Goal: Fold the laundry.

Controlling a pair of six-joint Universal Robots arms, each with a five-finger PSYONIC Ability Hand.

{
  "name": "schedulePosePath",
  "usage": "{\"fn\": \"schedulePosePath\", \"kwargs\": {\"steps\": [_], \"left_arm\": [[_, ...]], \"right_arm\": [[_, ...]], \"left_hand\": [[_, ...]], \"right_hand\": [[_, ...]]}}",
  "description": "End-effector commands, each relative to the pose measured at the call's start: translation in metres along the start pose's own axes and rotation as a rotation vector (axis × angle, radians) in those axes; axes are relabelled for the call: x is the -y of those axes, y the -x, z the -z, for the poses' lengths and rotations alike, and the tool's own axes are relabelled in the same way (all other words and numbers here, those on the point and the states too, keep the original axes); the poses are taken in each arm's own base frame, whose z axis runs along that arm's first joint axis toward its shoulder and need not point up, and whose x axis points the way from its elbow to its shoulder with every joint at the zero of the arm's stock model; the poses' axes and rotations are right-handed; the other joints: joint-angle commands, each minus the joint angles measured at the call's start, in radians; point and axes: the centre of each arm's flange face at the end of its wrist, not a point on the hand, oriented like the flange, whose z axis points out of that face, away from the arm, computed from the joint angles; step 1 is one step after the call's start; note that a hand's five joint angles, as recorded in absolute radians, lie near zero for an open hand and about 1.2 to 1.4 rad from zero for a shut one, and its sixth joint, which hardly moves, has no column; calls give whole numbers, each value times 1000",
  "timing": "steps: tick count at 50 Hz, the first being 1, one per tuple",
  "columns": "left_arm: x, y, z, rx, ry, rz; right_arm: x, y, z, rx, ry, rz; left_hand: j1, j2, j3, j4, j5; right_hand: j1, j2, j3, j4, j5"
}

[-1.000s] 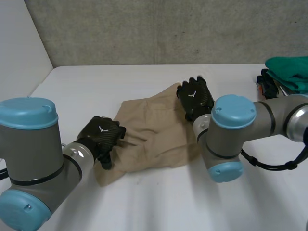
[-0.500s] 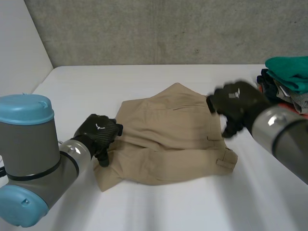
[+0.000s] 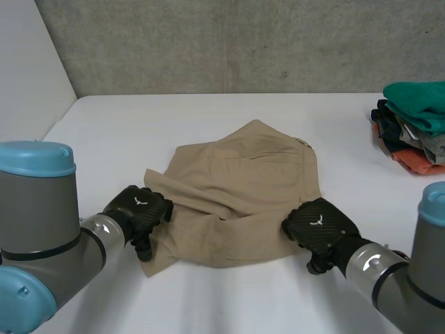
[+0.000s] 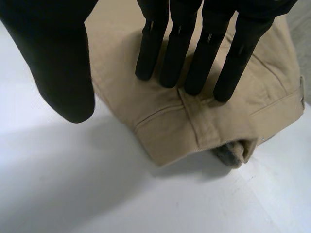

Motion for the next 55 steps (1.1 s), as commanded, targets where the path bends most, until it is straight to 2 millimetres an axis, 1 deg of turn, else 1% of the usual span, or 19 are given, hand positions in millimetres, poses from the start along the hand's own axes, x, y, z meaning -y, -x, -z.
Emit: {"fn": "schedulePosePath", "kwargs": {"steps": [1,15,19,23,24,27,28,30,33,36,37,41,42,45,46,49,50,53,55], "left_arm": [[-5,0,-11,15,7,-6],[-10,-4,-40,25,27,-20],[-7,-3,-46,44,19,-30],[-6,-6,-48,45,14,-38],[-4,-6,-47,49,8,-36],[4,-1,-44,61,-23,-27],[7,1,-42,67,-34,-24],[13,4,-37,78,-54,-16],[26,13,-26,97,-96,6],[42,21,-10,115,-142,26],[46,24,-5,123,-156,30],[82,45,27,175,-271,45],[101,55,45,202,-339,47],[130,68,74,245,-451,52],[149,77,95,273,-530,60],[175,89,126,311,-644,82],[189,96,141,326,-706,101],[206,106,150,340,-766,123],[210,109,146,340,-770,129]], "right_arm": [[-3,-3,-28,-114,-79,24],[-9,6,-56,-160,-125,72],[-10,6,-63,-183,-146,94],[-9,2,-69,-236,-185,110],[-8,0,-72,-252,-198,116],[-6,-5,-75,-275,-211,116],[-5,-10,-77,-290,-213,113],[-4,-16,-78,-302,-208,106],[-2,-27,-77,-312,-189,87],[10,-38,-71,-310,-182,54],[16,-43,-68,-316,-191,46],[68,-73,-42,-351,-284,7],[95,-86,-26,-366,-339,-7],[135,-104,2,-386,-419,-30],[160,-117,22,-402,-473,-44],[187,-135,43,-424,-523,-75],[201,-145,52,-433,-548,-93],[217,-156,60,-446,-579,-105],[228,-160,60,-447,-591,-106]], "left_hand": [[-138,-141,-142,-134,-129],[-26,-30,-31,-22,-18],[117,114,113,121,126],[452,448,447,456,460],[615,612,611,619,624],[912,908,907,916,920],[913,909,908,917,921],[913,909,908,917,921],[913,909,908,917,921],[913,909,908,917,921],[913,909,908,917,921],[913,909,908,917,921],[913,909,908,917,921],[913,909,908,917,921],[913,909,908,917,921],[913,909,908,917,921],[913,909,908,917,921],[913,909,908,917,921],[913,909,908,917,921]], "right_hand": [[-37,-25,-37,-20,-1],[-43,-31,-43,-26,-7],[-8,4,-7,9,28],[136,148,136,153,171],[189,200,189,206,224],[356,367,356,373,391],[548,560,549,565,584],[709,720,709,726,744],[709,721,709,726,745],[709,721,709,726,745],[709,721,709,726,745],[709,721,709,726,745],[709,721,709,726,745],[709,721,709,726,745],[709,721,709,726,745],[709,721,709,726,745],[709,721,709,726,745],[709,721,709,726,745],[709,721,709,726,745]]}}
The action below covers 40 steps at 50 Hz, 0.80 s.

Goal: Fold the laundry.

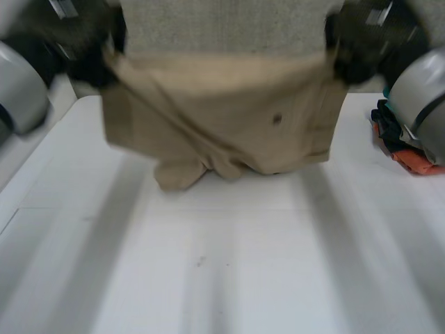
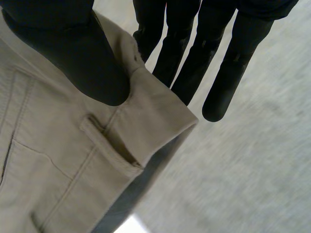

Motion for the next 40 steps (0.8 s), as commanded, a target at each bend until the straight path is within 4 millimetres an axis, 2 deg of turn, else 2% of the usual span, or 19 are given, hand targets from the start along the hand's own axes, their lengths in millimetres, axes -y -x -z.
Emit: {"fn": "schedulePosePath", "kwargs": {"steps": [1,5,12,13,14,16,17,19,20,21,24,25,29,30,32,35,36,39,40], "left_arm": [[45,20,-10,50,-133,50],[30,18,-34,51,-95,42],[-17,9,-77,38,-18,27],[-25,6,-88,33,-32,26],[-27,5,-95,30,-52,23],[-30,4,-109,34,-109,13],[-28,7,-124,59,-184,10],[-23,14,-136,98,-260,4],[-18,18,-141,121,-304,1],[-3,27,-147,166,-404,-3],[33,42,-146,225,-570,-6],[50,49,-142,249,-642,2],[82,60,-121,261,-706,48],[82,62,-120,264,-703,59],[79,63,-117,260,-681,80],[56,61,-116,236,-591,109],[43,58,-114,221,-540,119],[21,49,-107,178,-458,136],[-1,38,-102,137,-384,140]], "right_arm": [[50,-24,-15,-30,-72,-40],[40,-19,-27,-22,-34,-36],[-17,1,-57,-11,64,-50],[-28,9,-63,-4,66,-49],[-30,15,-66,3,54,-48],[-35,24,-73,2,23,-48],[-35,28,-82,-20,-29,-43],[-31,27,-93,-73,-104,-40],[-26,24,-98,-110,-153,-38],[-15,18,-106,-189,-252,-44],[10,6,-112,-308,-410,-55],[28,-2,-111,-369,-511,-67],[59,-10,-102,-431,-652,-85],[62,-10,-100,-428,-657,-85],[66,-8,-97,-415,-655,-86],[55,-1,-92,-365,-585,-84],[50,2,-91,-347,-561,-83],[24,16,-86,-265,-445,-91],[5,26,-82,-215,-372,-93]], "left_hand": [[252,199,209,202,241],[252,199,209,202,241],[252,199,209,202,241],[252,199,209,202,241],[252,199,209,202,241],[252,199,209,202,241],[252,199,209,202,241],[252,199,209,202,241],[252,199,209,202,241],[252,199,209,202,241],[252,199,209,202,241],[252,199,209,202,241],[252,199,209,202,241],[252,199,209,202,241],[252,199,209,202,241],[252,199,209,202,241],[252,199,209,202,241],[252,199,209,202,241],[252,199,209,202,241]], "right_hand": [[281,224,208,197,217],[281,224,208,197,217],[281,224,208,197,217],[281,224,208,197,217],[281,224,208,197,217],[281,224,208,197,217],[281,224,208,197,217],[281,224,208,197,217],[281,224,208,197,217],[281,224,208,197,217],[281,224,208,197,217],[281,224,208,197,217],[281,224,208,197,217],[281,224,208,197,217],[281,224,208,197,217],[281,224,208,197,217],[281,224,208,197,217],[281,224,208,197,217],[281,224,208,197,217]]}}
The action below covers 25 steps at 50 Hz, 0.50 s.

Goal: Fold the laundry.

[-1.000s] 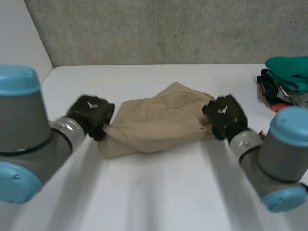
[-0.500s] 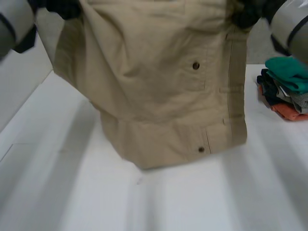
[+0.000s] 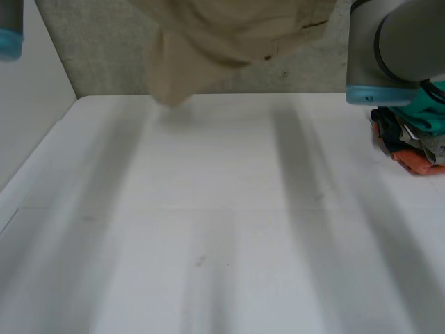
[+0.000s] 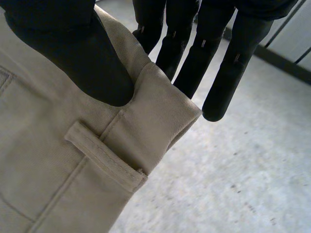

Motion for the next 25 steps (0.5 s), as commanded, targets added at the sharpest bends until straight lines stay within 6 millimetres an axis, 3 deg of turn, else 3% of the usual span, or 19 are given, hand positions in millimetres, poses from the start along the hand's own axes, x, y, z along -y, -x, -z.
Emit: {"fn": "schedulePosePath", "kwargs": {"steps": [1,3,4,7,8,12,16,19,25], "left_arm": [[-52,-13,68,-102,306,55],[-70,-21,91,-143,393,64],[-89,-26,114,-180,477,65],[-116,-36,151,-239,604,61],[-132,-43,175,-280,684,47],[-166,-53,223,-361,849,-20],[-175,-58,255,-422,979,-84],[-171,-57,268,-448,1048,-121],[-141,-53,291,-523,1198,-151]], "right_arm": [[-41,16,61,193,301,-12],[-55,19,81,238,379,-16],[-71,21,103,273,464,-15],[-96,22,139,317,592,-5],[-114,21,162,333,673,7],[-145,19,210,378,833,40],[-154,18,240,425,932,76],[-153,16,253,459,987,102],[-124,10,277,604,1112,207]], "left_hand": [[252,198,206,199,241],[252,198,206,199,241],[252,198,206,199,241],[252,198,206,199,241],[252,198,206,199,241],[252,198,206,199,241],[252,198,206,199,241],[252,198,206,199,241],[252,198,206,199,241]], "right_hand": [[272,222,208,196,204],[272,222,208,196,204],[272,222,208,196,204],[272,222,208,196,204],[272,222,208,196,204],[272,222,208,196,204],[272,222,208,196,204],[272,222,208,196,204],[272,222,208,196,204]]}}
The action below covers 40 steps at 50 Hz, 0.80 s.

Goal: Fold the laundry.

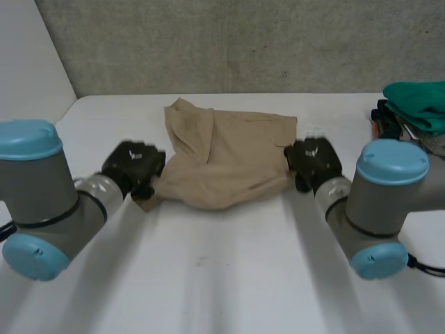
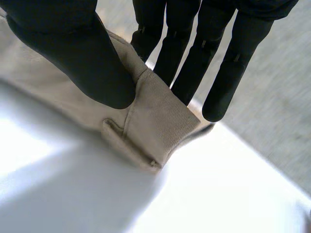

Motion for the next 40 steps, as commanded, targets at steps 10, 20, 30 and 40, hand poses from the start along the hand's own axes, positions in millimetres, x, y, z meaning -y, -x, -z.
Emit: {"fn": "schedulePosePath", "kwargs": {"steps": [10,20,30,40], "left_arm": [[-6,-24,90,-205,315,-109],[-9,-48,111,-394,402,-214],[20,-44,101,-410,323,-381],[70,-27,25,-214,-12,-480]], "right_arm": [[-4,4,100,251,317,364],[-13,8,135,421,446,460],[-13,2,128,428,426,459],[-10,2,118,377,367,437]], "left_hand": [[252,197,206,198,241],[10,-46,-37,-45,-2],[-926,-982,-973,-980,-938],[-969,-1025,-1016,-1023,-981]], "right_hand": [[264,222,207,196,202],[264,222,207,196,202],[264,222,207,196,202],[264,222,207,196,202]]}}
